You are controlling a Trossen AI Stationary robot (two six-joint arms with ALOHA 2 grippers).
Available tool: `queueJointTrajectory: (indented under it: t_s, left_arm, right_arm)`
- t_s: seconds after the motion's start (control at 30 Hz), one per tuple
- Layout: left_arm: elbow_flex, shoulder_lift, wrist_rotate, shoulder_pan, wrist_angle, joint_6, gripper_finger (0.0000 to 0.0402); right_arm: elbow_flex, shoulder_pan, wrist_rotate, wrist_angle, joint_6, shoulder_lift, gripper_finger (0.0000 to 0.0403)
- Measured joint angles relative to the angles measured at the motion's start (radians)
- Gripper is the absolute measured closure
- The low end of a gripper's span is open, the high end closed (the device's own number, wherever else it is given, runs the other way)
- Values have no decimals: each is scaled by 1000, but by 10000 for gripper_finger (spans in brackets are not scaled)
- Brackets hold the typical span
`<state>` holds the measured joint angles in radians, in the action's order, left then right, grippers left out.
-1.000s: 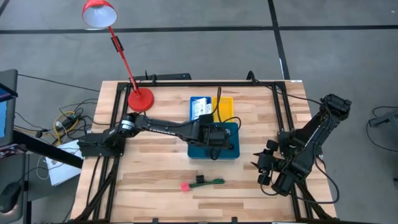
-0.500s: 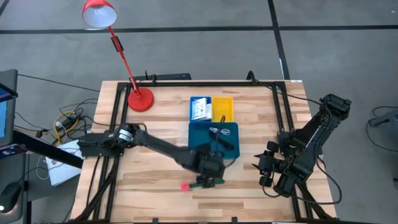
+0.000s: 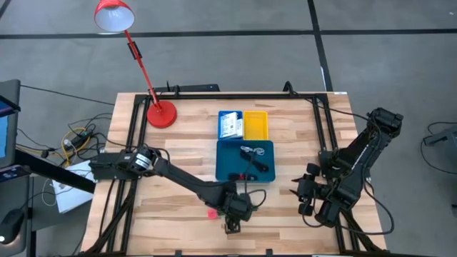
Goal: Pick and place items into bin
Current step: Put the green charger cable into the large blue bin
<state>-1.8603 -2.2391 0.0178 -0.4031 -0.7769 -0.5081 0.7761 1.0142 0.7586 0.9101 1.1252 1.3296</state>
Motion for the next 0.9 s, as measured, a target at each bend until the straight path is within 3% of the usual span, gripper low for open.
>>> queueJointTrajectory:
  t_s: [0.17,0.9]
  left_arm:
    - [-1,-38,-38,-5,59,23,239]
    - [-35,-92,-36,6,112,141,239]
  right_arm:
    - [0,0,-1,-7,0,0,236]
    - [0,-1,-2,-14,-8,0,238]
